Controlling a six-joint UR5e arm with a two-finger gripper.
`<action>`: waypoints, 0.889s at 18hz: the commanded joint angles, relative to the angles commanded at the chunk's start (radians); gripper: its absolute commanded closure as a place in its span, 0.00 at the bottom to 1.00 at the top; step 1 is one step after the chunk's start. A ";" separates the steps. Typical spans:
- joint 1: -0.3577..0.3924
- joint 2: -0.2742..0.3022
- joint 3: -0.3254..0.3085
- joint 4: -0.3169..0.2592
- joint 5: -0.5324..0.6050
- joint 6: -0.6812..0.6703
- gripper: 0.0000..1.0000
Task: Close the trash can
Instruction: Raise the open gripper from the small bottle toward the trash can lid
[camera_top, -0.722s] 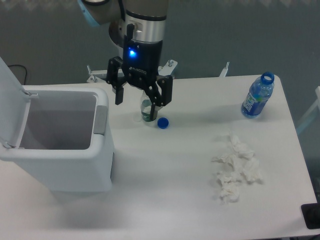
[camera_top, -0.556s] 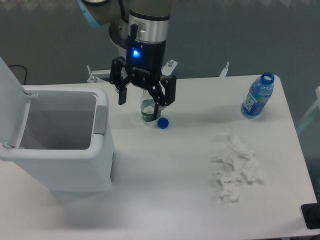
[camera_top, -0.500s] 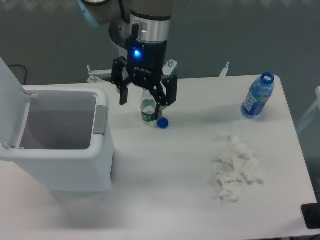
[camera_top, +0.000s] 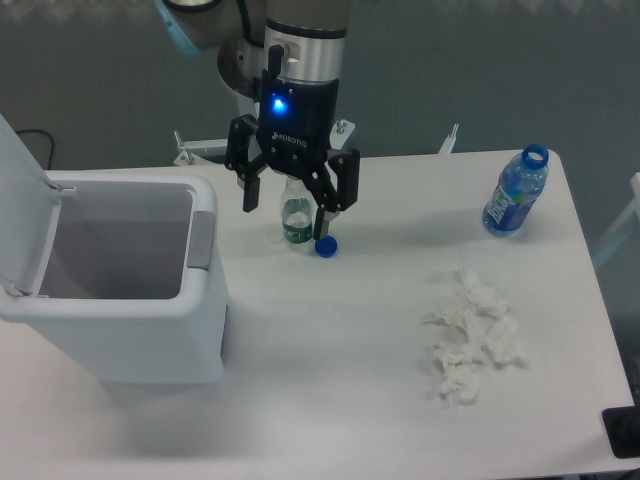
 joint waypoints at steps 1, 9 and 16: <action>-0.003 0.005 0.000 -0.002 0.000 -0.031 0.00; -0.095 0.081 0.000 -0.011 -0.005 -0.198 0.00; -0.164 0.138 0.018 -0.003 -0.096 -0.468 0.00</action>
